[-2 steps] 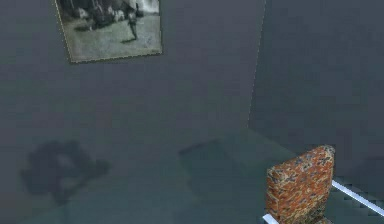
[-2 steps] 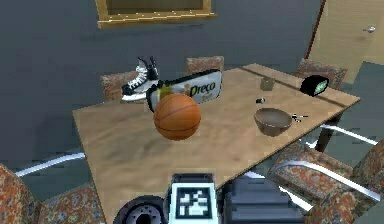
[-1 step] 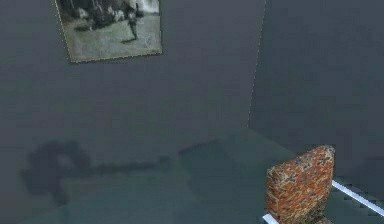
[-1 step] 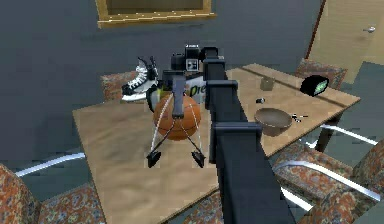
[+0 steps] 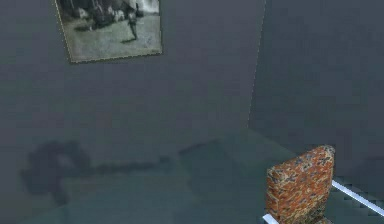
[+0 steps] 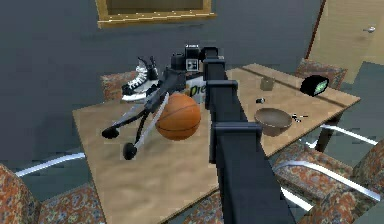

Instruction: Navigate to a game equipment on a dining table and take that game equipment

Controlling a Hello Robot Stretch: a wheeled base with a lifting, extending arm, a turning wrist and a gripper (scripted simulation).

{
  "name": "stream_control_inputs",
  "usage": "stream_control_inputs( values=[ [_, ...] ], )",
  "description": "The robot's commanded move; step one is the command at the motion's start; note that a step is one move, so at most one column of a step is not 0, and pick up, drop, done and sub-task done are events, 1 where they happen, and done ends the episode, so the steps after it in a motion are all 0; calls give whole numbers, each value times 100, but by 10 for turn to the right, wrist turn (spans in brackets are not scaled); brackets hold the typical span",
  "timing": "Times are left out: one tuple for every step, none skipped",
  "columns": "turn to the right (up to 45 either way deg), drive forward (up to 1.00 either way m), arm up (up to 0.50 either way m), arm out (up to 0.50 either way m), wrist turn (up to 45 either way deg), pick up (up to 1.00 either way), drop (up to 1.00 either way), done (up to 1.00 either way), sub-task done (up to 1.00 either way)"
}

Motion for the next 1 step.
stream_control_inputs(
  values=[
    [0, 0, 0, 0, 450, 0, 0, 0, 0]
  ],
)
